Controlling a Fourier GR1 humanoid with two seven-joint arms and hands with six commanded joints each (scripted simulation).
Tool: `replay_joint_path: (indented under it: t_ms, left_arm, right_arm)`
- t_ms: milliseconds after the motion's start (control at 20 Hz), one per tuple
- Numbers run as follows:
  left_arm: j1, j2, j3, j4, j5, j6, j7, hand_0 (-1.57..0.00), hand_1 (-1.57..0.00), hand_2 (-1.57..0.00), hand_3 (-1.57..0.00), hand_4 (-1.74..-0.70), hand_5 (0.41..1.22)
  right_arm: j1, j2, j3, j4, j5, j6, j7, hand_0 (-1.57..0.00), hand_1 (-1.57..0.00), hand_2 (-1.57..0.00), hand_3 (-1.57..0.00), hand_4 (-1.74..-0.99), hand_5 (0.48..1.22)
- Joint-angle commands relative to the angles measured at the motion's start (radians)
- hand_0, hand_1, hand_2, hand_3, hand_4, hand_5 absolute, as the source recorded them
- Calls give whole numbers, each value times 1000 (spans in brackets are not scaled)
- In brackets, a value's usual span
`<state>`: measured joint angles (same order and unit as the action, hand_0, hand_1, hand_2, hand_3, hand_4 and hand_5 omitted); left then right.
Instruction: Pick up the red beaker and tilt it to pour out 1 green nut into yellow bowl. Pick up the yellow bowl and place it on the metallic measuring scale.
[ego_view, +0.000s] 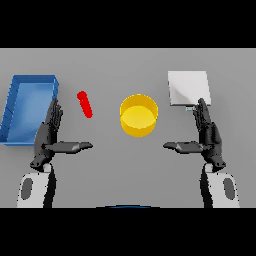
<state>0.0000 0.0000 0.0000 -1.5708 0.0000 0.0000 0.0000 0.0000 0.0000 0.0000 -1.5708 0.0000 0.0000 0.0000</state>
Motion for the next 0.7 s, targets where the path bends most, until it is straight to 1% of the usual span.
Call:
replay_joint_path:
  t_ms: [0, 250, 300, 350, 400, 450, 500, 550, 600, 650]
  left_arm:
    - [1, -1, -1, -1, 0, 1, -1, 1, 1, 1, 1, -1141, 660]
    - [12, -11, -15, -19, -13, 9, 0, 1, 1, 1, 1, -1141, 660]
    - [59, 17, -58, -71, -64, -4, -30, 1, 1, 1, 1, -1141, 660]
    - [105, 34, -91, -136, -101, -8, -48, 1, 1, 1, 1, -1143, 660]
    - [119, 47, -109, -172, -119, -15, -21, 1, 1, 1, 1, -1144, 660]
    - [129, 55, -123, -202, -137, -13, 5, 1, 1, 1, 1, -1142, 662]
    - [137, 70, -122, -213, -142, -17, 24, 1, 1, 1, 1, -1138, 660]
    - [134, 72, -127, -216, -140, -25, 45, 1, 1, 1, 1, -1136, 657]
    - [140, 74, -130, -219, -140, -29, 57, 1, 1, 1, 1, -1138, 655]
    - [137, 67, -141, -220, -148, -28, 71, 1, 1, 1, 1, -1139, 652]
  right_arm:
    - [-2, -1, -1, 1, -1, -1, 1, 1, 1, 1, 1, -1071, 578]
    - [-25, -10, -15, 21, -12, 3, 11, 1, 1, 1, 1, -1071, 578]
    - [5, -55, 28, -22, 101, -27, -62, 1, 1, 1, 1, -1071, 578]
    - [36, -69, 66, -46, 177, -45, -111, 1, 1, 1, 1, -1072, 577]
    - [37, -88, 78, -69, 219, -57, -102, 1, 1, 1, 1, -1066, 576]
    - [56, -90, 95, -80, 248, -63, -110, 1, 1, 1, 1, -1064, 577]
    - [53, -88, 101, -93, 255, -66, -100, 1, 1, 1, 1, -1071, 581]
    - [57, -87, 109, -100, 263, -64, -97, 1, 1, 1, 1, -1084, 585]
    - [74, -81, 115, -105, 252, -53, -112, 1, 1, 1, 1, -1103, 592]
    - [66, -85, 108, -109, 240, -45, -94, 1, 1, 1, 1, -1118, 600]
